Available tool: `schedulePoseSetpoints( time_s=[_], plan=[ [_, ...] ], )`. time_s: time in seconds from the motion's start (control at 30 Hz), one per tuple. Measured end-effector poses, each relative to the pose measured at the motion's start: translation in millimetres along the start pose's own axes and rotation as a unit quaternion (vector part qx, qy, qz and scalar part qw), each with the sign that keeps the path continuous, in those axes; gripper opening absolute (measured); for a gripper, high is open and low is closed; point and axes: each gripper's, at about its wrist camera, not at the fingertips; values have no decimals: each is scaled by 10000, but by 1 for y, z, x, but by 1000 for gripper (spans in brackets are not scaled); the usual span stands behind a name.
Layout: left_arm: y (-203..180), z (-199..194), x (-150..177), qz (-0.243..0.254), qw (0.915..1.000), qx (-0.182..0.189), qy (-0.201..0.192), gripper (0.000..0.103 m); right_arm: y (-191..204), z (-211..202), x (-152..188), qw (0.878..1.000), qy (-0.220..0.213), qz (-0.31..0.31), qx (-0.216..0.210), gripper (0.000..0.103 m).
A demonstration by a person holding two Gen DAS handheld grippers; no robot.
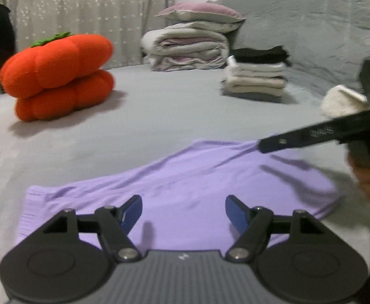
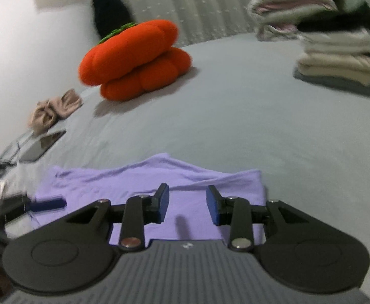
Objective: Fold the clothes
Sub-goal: 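Open both grippers and move them over the folded lavender garment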
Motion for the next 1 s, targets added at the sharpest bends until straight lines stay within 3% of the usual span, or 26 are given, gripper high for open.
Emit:
schedulePoseSetpoints(
  time_s=[0.13,0.23,0.47,0.6,0.8,1.0],
  plan=[
    [17,8,14,-92,9992,-22,385,74,14,9,12,9982,128,-576,44,38],
    [21,-1,23,-42,9995,17,313,76,17,11,25,9952,258,-931,155,40],
    [32,-24,44,-77,9999,-79,106,82,14,-13,49,9886,47,-1473,296,46],
    [33,-28,43,6,9996,-189,218,85,10,-29,56,9862,-4,-1617,363,49],
    [32,-31,34,-63,9993,-268,266,86,1,-46,55,9876,0,-1501,465,49],
    [22,-29,18,-184,9995,-123,234,88,-17,-58,45,9966,52,-713,416,49]
  ],
)
Point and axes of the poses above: each gripper's, at about its wrist camera, not at the fingertips, and z roughly the way its jaws point, y to its left, x to its underside, and after that the axes turned 6 degrees about z, right-handed
